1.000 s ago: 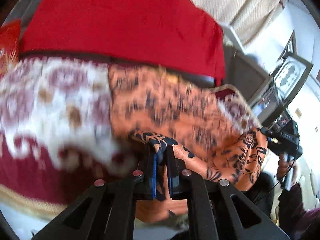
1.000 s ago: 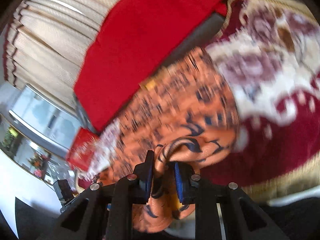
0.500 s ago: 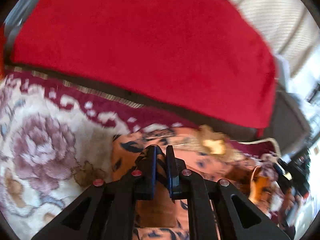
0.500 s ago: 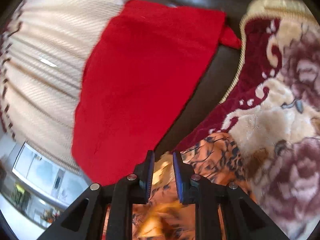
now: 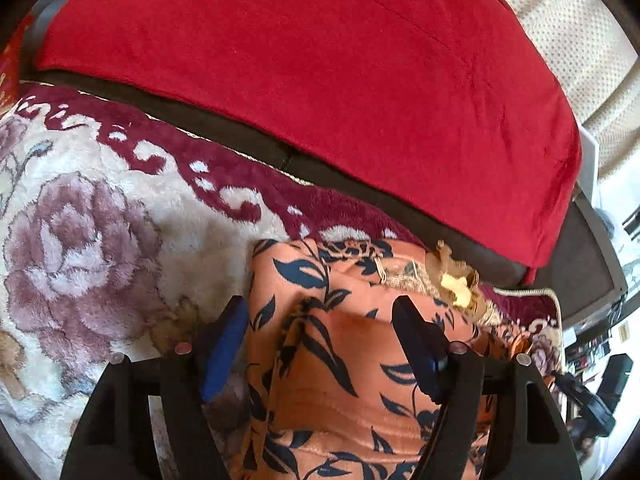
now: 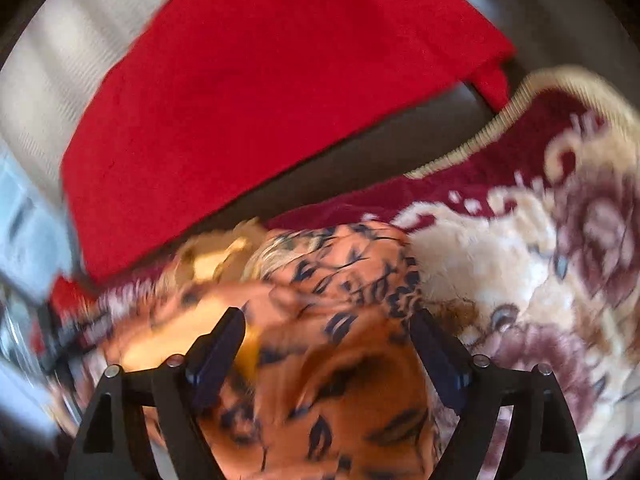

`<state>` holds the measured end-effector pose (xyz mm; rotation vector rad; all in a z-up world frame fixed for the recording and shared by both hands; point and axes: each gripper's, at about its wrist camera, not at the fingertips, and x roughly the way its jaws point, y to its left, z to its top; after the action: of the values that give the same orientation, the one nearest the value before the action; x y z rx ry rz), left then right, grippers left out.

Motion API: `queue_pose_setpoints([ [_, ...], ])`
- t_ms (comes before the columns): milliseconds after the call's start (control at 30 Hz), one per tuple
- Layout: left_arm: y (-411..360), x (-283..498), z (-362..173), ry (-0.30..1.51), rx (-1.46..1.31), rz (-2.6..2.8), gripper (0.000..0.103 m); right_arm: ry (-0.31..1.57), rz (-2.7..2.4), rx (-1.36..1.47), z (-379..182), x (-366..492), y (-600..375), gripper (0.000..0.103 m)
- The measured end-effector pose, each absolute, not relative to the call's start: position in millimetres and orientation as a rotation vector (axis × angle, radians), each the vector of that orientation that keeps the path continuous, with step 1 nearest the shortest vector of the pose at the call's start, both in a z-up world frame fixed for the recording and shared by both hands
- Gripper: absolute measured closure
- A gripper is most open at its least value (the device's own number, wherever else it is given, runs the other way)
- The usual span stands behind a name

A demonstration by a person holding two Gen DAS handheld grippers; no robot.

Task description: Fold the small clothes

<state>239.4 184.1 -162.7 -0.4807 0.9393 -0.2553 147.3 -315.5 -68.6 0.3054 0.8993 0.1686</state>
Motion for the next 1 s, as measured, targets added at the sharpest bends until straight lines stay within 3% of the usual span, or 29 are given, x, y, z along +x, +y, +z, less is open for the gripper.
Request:
queue_pose_setpoints([
  [133, 188, 238, -168, 0.988, -0.553, -0.321, 0.029, 0.873, 0.239, 0.189, -50, 123, -289, 0.016],
  [333, 216, 221, -165, 0.976, -0.665, -0.34, 0.028, 1.005, 0.209, 0.03, -92, 133, -260, 0.016],
  [500, 211, 221, -173, 1.037, -0.7, -0.398, 0.028, 1.003, 0.11, -0.029, -110, 141, -253, 0.02],
  [567, 200, 222, -175, 1.072, -0.663, -0.411, 0.029, 1.018, 0.073, 0.002, -116, 147, -257, 0.046],
  [600, 196, 223, -176, 1.083, -0.651, -0.419, 0.031, 1.013, 0.041, -0.009, -116, 149, -259, 0.069],
  [667, 188, 224, -178, 1.09, -0.645, -0.459, 0.067, 0.993, 0.018, 0.014, -113, 152, -265, 0.081],
  [700, 185, 225, -177, 1.09, -0.634, -0.471, 0.093, 0.982, 0.006, 0.035, -112, 153, -269, 0.089],
  [1000, 181, 250, -144, 0.928, -0.677, -0.565, 0.094, 0.833, -0.04, 0.239, -75, 188, -303, 0.094],
])
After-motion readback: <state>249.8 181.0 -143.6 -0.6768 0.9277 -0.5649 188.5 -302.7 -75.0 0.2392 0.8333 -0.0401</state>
